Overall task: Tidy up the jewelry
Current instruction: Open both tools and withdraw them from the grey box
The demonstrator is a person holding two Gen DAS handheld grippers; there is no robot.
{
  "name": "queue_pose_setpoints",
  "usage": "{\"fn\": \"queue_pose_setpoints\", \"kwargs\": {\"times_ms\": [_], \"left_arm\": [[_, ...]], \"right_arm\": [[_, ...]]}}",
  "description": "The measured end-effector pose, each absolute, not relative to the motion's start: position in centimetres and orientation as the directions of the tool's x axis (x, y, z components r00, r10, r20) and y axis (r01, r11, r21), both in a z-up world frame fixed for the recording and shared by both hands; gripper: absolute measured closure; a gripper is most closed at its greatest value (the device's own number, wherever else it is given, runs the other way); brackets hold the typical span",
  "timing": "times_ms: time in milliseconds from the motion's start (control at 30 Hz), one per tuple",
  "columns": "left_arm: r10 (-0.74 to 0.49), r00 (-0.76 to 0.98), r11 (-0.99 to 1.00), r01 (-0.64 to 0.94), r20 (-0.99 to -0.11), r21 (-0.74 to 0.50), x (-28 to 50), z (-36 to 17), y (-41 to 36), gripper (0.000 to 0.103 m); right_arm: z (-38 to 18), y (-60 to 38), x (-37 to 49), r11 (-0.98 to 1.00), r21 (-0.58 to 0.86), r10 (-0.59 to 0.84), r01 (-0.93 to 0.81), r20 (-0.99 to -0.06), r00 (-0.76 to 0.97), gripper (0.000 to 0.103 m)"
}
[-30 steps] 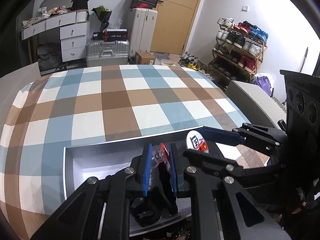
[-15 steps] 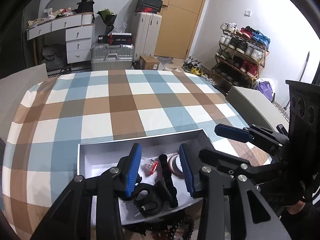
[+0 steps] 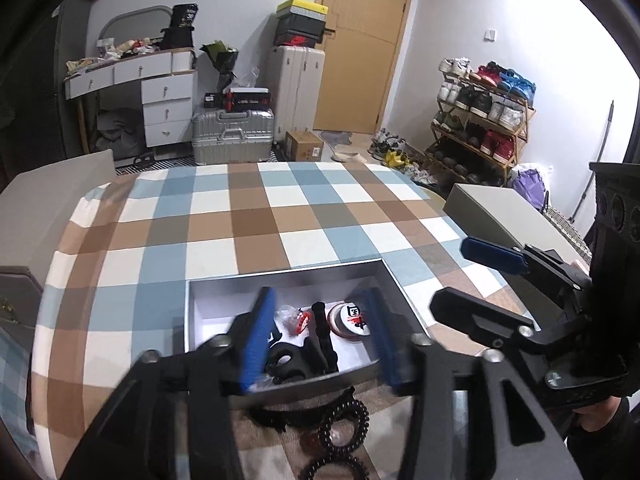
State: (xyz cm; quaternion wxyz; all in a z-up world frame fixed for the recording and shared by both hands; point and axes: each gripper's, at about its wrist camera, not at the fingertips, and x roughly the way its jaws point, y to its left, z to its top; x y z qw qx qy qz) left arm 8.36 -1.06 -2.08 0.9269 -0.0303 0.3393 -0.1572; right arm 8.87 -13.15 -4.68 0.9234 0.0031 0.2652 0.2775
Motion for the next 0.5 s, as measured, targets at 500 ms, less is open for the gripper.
{"fn": "queue_pose_setpoints", "kwargs": {"times_ms": [500], "left_arm": [[-0.177, 0.771, 0.984, 0.136, -0.611, -0.114, 4.4, -2.7, 1.1, 0.021]], "right_arm": [[-4.4, -13.4, 3.6, 0.858, 0.173, 0.51, -0.483, -0.395, 0.765, 0.003]]}}
